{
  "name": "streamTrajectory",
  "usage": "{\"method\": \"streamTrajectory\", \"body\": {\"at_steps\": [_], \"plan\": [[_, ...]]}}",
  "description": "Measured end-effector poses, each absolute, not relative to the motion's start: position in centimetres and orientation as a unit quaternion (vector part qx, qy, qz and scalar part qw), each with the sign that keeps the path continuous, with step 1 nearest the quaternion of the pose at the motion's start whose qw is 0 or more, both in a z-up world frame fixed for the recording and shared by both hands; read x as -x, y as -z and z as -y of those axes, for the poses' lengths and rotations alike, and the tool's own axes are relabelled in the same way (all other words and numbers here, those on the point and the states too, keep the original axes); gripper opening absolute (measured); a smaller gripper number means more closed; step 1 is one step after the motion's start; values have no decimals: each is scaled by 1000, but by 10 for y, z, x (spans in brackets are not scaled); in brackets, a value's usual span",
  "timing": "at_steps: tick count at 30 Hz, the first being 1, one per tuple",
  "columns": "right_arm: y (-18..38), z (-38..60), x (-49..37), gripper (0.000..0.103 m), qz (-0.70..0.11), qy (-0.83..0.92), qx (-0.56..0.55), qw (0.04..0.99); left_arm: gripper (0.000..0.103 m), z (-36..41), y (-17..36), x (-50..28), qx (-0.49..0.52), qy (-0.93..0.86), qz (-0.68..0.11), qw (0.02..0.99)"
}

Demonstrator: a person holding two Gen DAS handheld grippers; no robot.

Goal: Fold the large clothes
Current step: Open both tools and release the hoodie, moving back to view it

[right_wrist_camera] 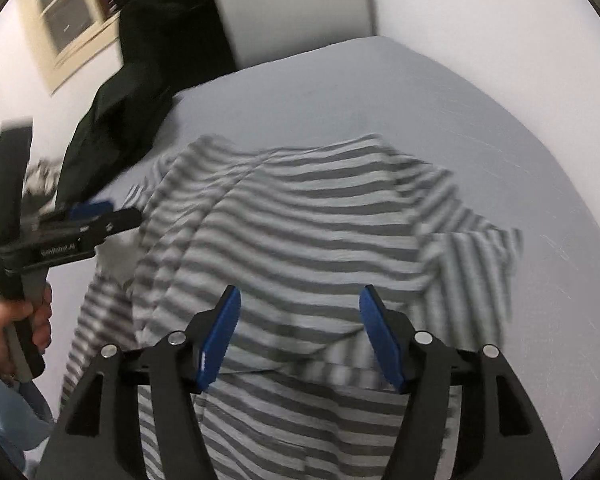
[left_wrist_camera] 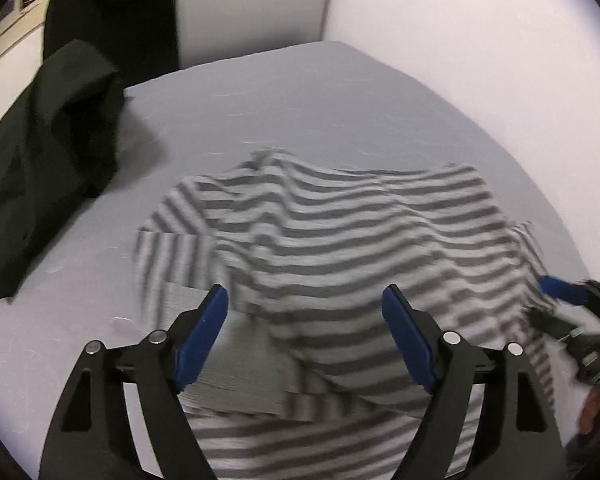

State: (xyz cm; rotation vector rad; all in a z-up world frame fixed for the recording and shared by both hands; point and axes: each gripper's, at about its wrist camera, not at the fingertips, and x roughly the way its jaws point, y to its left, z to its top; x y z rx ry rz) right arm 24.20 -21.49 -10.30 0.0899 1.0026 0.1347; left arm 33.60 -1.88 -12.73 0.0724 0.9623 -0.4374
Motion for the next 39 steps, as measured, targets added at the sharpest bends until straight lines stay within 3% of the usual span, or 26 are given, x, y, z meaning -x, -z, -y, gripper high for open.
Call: {"method": "streamTrajectory", "body": {"at_steps": [9, 22, 26, 32, 39], "plan": [[161, 200, -228, 60, -524, -59, -17, 850, 80, 35, 191, -304, -91, 215, -487, 841], [172, 200, -222, 62, -516, -45, -27, 855, 87, 34, 194, -304, -77, 229, -475, 846], [158, 200, -227, 71, -517, -43, -34, 854, 96, 39, 184, -306, -89, 233, -476, 843], [126, 187, -213, 86, -500, -69, -30, 863, 97, 30, 149, -295, -93, 232, -463, 850], [85, 184, -178, 90, -490, -83, -21, 868, 97, -1, 101, -253, -107, 218, -461, 853]]}}
